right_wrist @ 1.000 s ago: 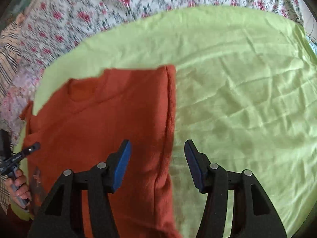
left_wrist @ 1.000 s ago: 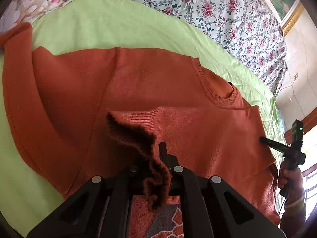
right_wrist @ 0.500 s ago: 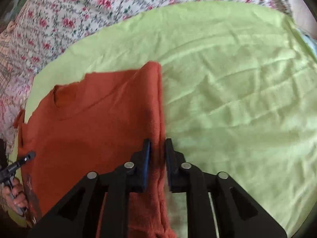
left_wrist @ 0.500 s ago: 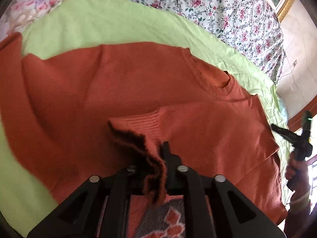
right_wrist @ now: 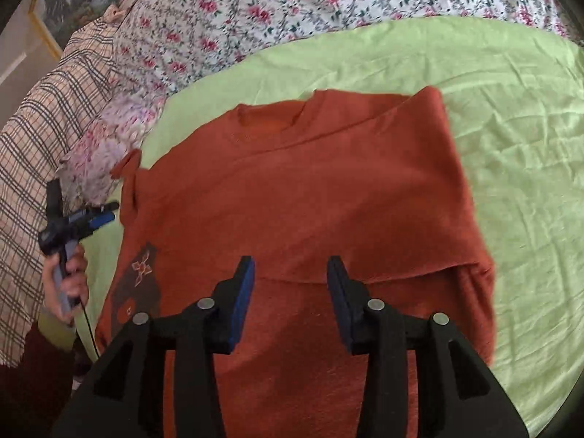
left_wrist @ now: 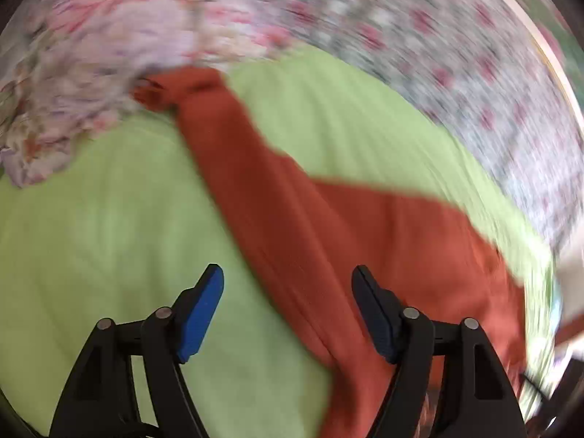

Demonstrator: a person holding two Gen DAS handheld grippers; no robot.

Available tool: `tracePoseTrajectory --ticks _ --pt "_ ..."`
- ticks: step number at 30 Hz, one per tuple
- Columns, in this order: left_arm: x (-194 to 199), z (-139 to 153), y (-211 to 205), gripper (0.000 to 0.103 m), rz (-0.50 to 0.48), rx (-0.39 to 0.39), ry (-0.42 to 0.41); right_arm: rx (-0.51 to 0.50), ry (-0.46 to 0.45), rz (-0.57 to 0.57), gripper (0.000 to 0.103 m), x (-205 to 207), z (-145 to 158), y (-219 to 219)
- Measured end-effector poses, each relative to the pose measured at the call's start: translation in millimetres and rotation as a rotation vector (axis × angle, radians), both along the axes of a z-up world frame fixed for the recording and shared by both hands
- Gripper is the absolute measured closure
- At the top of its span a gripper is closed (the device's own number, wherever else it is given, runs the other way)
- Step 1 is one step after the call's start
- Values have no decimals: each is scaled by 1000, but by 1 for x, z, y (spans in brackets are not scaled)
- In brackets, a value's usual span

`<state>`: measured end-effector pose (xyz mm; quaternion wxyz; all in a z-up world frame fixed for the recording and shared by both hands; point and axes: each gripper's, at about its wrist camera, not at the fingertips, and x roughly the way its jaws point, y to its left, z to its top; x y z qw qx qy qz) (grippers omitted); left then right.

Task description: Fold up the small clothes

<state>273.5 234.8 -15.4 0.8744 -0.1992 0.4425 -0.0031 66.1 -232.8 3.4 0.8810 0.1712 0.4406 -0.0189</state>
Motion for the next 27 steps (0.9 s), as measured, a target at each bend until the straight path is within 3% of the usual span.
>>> tracePoseTrajectory --ticks 5,9,11,12,13,15,17,19,22,27 --pt "62 -16 66 29 144 -114 30 8 18 16 60 3 0 9" --pt "102 -27 100 29 176 -198 31 16 41 13 60 3 -4 10" --pt "118 -28 111 31 200 -198 20 25 56 2 60 3 -8 9" --pt "124 -27 112 39 208 -197 18 35 65 -1 60 4 -12 10" --pt "130 -27 115 65 220 -189 16 41 70 -3 60 4 -14 9" --pt "139 -26 116 97 192 -179 14 53 87 1 60 5 -20 13" --pt "137 -15 103 98 161 -86 -8 54 93 9 60 4 -21 18" --pt "127 -2 84 99 126 -49 -51 57 85 27 60 3 -19 24" --pt "92 27 50 99 56 -59 -150 53 59 47 60 -1 -11 31" --pt "28 65 -48 99 -159 -55 -267 40 -13 56 60 -7 10 39"
